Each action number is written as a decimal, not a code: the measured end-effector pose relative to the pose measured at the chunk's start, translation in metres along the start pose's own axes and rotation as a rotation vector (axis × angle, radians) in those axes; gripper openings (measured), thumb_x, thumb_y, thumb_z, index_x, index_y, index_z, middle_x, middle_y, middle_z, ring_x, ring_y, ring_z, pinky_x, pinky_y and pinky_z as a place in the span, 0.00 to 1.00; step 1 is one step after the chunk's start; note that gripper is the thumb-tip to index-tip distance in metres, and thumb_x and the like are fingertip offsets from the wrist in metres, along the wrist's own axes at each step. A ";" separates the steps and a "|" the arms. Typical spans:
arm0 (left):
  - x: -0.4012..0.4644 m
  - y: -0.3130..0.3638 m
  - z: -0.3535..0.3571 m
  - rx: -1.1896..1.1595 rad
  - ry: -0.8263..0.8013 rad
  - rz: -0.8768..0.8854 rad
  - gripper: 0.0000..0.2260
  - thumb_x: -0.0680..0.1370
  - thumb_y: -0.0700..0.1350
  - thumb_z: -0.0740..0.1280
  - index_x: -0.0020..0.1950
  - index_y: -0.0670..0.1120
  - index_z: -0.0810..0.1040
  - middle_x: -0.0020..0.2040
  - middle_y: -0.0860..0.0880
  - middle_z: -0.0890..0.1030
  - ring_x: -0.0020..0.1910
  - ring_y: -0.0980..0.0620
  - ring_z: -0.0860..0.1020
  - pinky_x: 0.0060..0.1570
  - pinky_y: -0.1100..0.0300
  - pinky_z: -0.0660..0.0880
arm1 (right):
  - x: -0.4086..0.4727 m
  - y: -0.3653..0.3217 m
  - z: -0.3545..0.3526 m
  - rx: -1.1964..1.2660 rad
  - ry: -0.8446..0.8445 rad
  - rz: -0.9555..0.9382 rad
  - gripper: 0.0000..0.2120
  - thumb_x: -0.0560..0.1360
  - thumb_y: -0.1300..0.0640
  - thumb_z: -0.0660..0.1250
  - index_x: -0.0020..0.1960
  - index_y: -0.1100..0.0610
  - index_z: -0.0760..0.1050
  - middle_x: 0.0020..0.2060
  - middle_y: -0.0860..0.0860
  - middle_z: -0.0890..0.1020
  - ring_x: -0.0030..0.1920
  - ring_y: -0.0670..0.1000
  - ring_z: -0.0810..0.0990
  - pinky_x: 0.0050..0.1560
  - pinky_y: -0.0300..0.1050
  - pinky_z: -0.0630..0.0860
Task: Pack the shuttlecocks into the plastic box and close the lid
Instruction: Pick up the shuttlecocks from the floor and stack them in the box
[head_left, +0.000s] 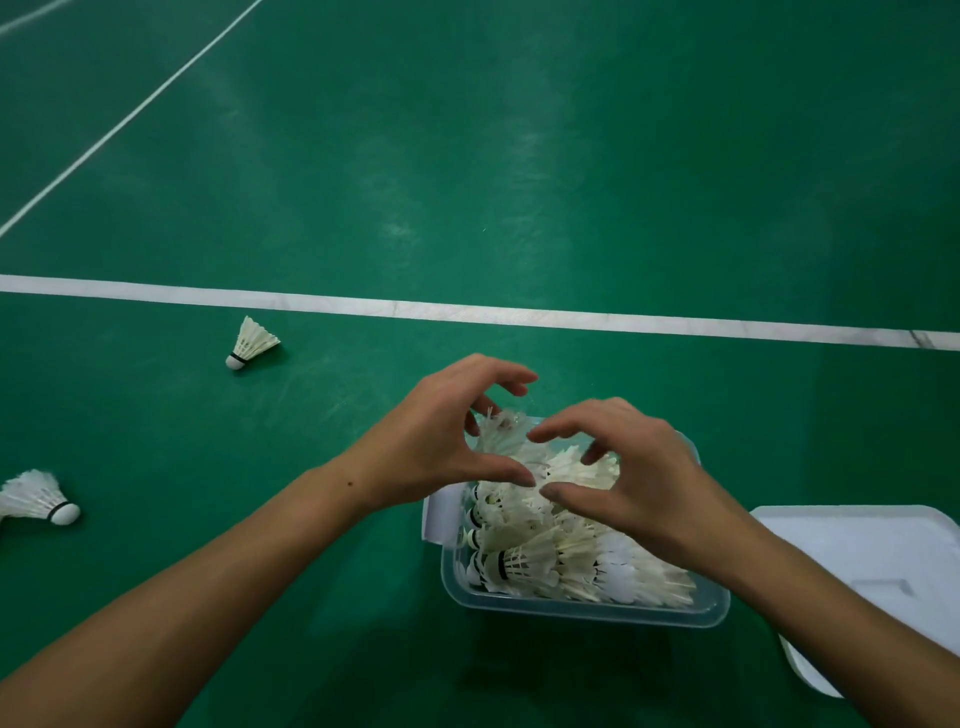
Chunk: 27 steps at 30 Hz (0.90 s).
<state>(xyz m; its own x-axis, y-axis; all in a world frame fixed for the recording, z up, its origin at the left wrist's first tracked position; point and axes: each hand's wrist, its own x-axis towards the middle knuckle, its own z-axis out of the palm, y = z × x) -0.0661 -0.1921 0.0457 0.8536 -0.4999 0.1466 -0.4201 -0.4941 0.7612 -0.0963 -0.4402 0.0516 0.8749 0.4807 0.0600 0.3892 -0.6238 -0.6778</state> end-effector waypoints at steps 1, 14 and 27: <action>0.004 0.001 0.001 -0.008 0.003 0.003 0.36 0.67 0.55 0.83 0.72 0.52 0.74 0.63 0.56 0.78 0.53 0.56 0.80 0.50 0.58 0.80 | 0.002 0.000 0.004 -0.034 0.006 -0.047 0.19 0.72 0.52 0.80 0.61 0.46 0.82 0.54 0.36 0.83 0.55 0.41 0.77 0.51 0.37 0.77; 0.011 0.008 0.030 -0.130 0.087 -0.065 0.30 0.68 0.51 0.84 0.67 0.49 0.78 0.62 0.54 0.79 0.51 0.56 0.82 0.50 0.56 0.82 | -0.010 0.010 0.031 -0.203 0.150 -0.086 0.06 0.74 0.50 0.70 0.50 0.48 0.77 0.43 0.41 0.80 0.44 0.47 0.75 0.38 0.53 0.79; -0.033 -0.041 0.041 0.505 -0.123 -0.072 0.33 0.66 0.72 0.75 0.67 0.58 0.78 0.60 0.62 0.81 0.61 0.55 0.72 0.53 0.60 0.66 | -0.041 0.026 0.040 -0.169 0.165 0.203 0.07 0.76 0.53 0.77 0.51 0.46 0.80 0.41 0.37 0.81 0.43 0.36 0.80 0.44 0.35 0.78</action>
<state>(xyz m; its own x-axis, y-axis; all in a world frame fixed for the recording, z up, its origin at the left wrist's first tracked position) -0.0896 -0.1842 -0.0164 0.8560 -0.5169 0.0070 -0.4839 -0.7964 0.3627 -0.1333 -0.4518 0.0022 0.9694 0.2373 0.0633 0.2315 -0.7970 -0.5578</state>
